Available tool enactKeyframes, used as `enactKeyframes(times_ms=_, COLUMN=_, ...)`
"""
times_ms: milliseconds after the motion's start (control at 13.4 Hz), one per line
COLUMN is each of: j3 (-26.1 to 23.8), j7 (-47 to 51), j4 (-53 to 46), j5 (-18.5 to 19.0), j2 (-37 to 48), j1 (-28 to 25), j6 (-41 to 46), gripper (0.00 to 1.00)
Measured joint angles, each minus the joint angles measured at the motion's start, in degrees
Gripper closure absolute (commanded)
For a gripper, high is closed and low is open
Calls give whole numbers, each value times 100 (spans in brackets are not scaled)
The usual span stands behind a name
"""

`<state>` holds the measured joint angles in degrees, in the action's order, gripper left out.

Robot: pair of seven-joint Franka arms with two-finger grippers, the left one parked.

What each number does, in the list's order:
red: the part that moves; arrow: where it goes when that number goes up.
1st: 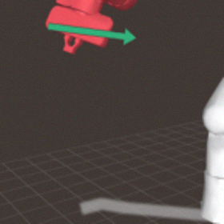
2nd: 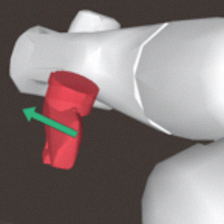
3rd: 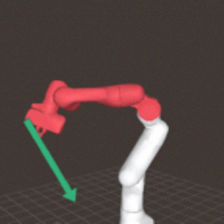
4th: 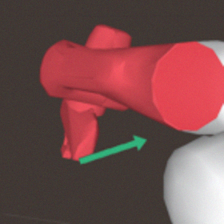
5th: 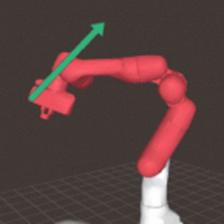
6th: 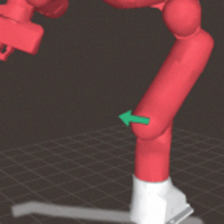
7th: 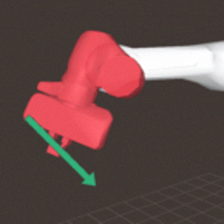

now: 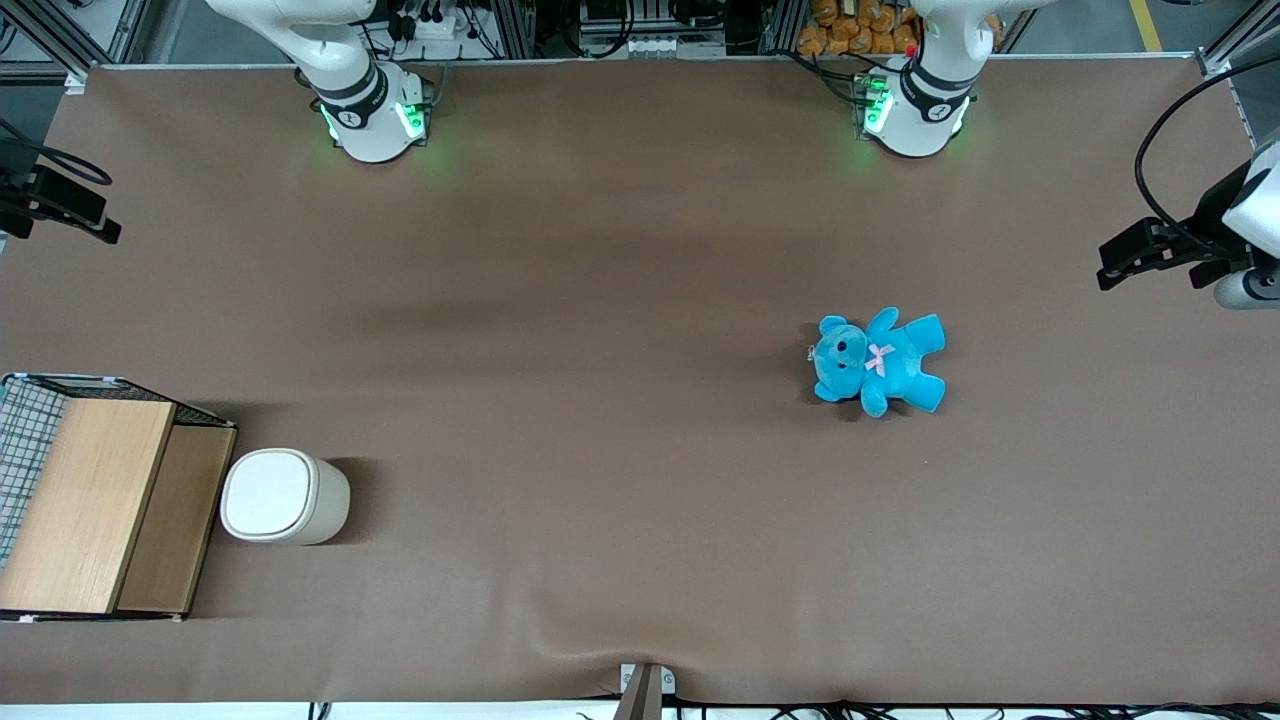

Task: Open trash can with right arm
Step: 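Move the right gripper down toward the white trash can lid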

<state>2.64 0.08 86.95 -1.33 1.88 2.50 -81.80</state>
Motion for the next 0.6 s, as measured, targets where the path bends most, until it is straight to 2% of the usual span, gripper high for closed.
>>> enactKeyframes(times_ms=373, j3=-5, j7=12, j4=-55, j5=4, j2=-128, j1=-15, j6=-12, gripper=0)
enactKeyframes(times_ms=597, j3=-12, j7=12, j4=-332, j5=5, j2=-935, j1=-154, j6=-387, gripper=0)
